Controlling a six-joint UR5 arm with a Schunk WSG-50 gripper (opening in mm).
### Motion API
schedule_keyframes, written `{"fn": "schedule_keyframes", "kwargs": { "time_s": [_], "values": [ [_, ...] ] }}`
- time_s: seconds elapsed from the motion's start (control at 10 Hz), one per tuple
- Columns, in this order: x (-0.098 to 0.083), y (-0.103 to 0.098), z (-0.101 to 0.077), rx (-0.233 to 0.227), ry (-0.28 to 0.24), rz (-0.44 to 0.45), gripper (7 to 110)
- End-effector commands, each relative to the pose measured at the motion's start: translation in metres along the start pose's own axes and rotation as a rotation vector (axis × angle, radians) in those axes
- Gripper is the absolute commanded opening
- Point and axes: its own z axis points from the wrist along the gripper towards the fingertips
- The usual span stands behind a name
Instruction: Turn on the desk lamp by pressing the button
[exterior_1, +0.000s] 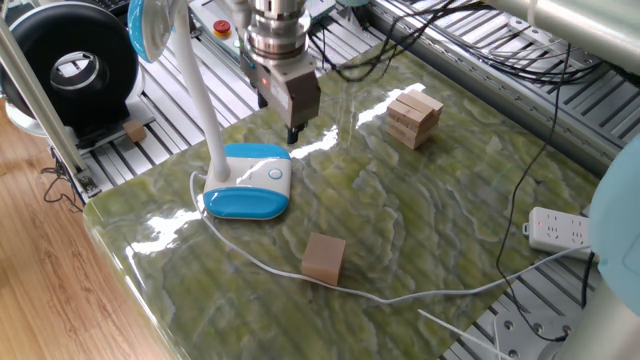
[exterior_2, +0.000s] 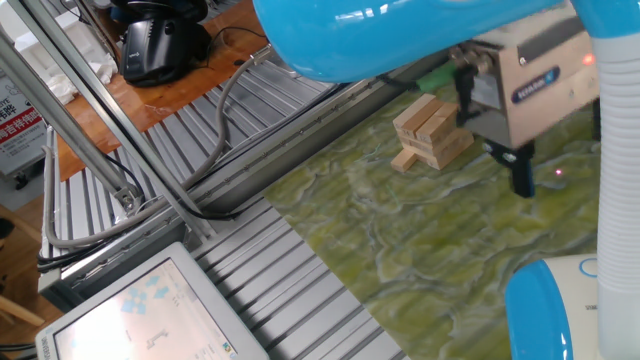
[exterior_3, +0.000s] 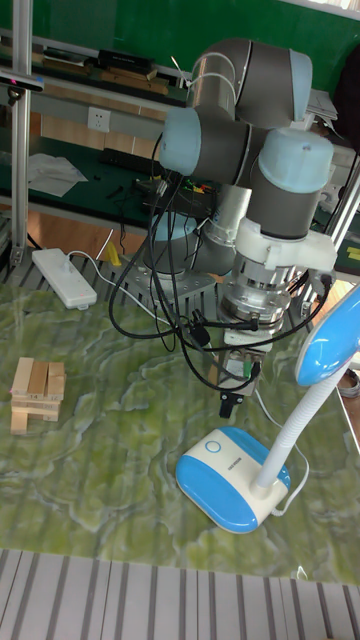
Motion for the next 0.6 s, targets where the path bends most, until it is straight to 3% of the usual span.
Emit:
{"fn": "schedule_keyframes", "kwargs": {
  "time_s": [0.0,0.2,0.5],
  "values": [
    [-0.0001,0.0189,0.0221,-0.030,0.004,0.042,88],
    [0.0083,0.0260,0.0245,-0.030,0.045,0.022,88],
    [0.0094,0.0256,0.0244,-0.029,0.051,0.033,88]
  ]
}}
